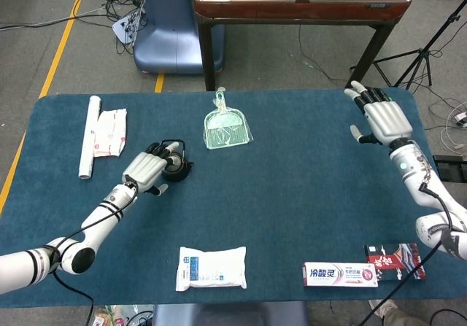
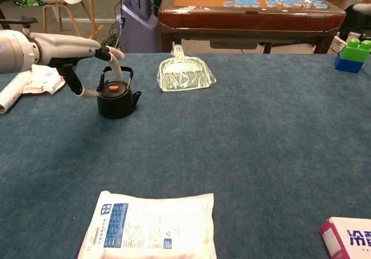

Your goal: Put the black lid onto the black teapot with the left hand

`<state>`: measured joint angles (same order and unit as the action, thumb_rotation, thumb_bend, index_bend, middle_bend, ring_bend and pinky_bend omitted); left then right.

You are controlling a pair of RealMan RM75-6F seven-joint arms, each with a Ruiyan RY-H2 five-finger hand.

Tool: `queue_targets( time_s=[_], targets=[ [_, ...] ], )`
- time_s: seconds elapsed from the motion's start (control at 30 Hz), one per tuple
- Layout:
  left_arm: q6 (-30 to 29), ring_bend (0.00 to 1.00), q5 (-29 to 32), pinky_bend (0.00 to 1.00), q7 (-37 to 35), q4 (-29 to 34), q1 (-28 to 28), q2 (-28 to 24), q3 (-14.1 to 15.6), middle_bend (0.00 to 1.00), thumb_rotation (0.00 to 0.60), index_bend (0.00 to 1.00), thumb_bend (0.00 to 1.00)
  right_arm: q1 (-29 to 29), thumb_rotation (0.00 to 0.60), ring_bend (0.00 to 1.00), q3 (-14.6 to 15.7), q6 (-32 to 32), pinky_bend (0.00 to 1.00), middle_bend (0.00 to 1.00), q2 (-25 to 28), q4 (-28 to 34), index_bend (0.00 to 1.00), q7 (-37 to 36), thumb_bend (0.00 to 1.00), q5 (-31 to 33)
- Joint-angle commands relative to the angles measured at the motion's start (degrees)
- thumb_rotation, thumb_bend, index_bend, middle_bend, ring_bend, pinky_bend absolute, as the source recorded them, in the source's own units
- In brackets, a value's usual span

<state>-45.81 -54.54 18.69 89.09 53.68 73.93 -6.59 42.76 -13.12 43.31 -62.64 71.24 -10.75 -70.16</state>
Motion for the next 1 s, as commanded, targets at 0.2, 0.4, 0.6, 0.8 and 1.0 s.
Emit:
queue_targets(
  time_s=[0.2,0.4,0.6,0.8,1.0],
  targets=[
    [-11.95,0.0,-3.97,0.0,0.46,15.71,-7.7,-12.18,0.98,0.0,0.6,0.24,0.31,-4.21,0.6,0.0,1.01,5.89,0.0,0.0,4.63,9.3,0.0,3.03,0.45,-0.99],
    [-16.66,0.0,-9.88,0.0,-6.68,18.02,-14.68,-17.14,3.18,0.0,0.6,0.24,0.31,-9.6,0.6,0.0,2.1,13.82,0.0,0.0,8.28,18.92,0.0,7.85,0.45,-0.65],
    [-24.42,0.0,-17.96,0.0,-11.21,16.61,-22.1,-17.7,6.06,0.0,0.6,0.24,0.31,-16.28,0.6,0.0,4.73,22.08,0.0,0.0,10.48,27.06,0.0,12.71,0.45,-0.84],
    [-28.79,0.0,-23.69,0.0,-13.55,12.25,-27.43,-15.72,8.82,0.0,0.6,0.24,0.31,-21.85,0.6,0.0,7.98,29.01,0.0,0.0,8.49,29.07,0.0,17.3,0.45,-3.3],
    [-33.32,0.0,-27.03,0.0,-14.54,6.69,-31.53,-11.59,9.47,0.0,0.6,0.24,0.31,-25.59,0.6,0.0,10.37,32.41,0.0,0.0,5.6,27.72,0.0,16.2,0.45,-6.47]
  ],
)
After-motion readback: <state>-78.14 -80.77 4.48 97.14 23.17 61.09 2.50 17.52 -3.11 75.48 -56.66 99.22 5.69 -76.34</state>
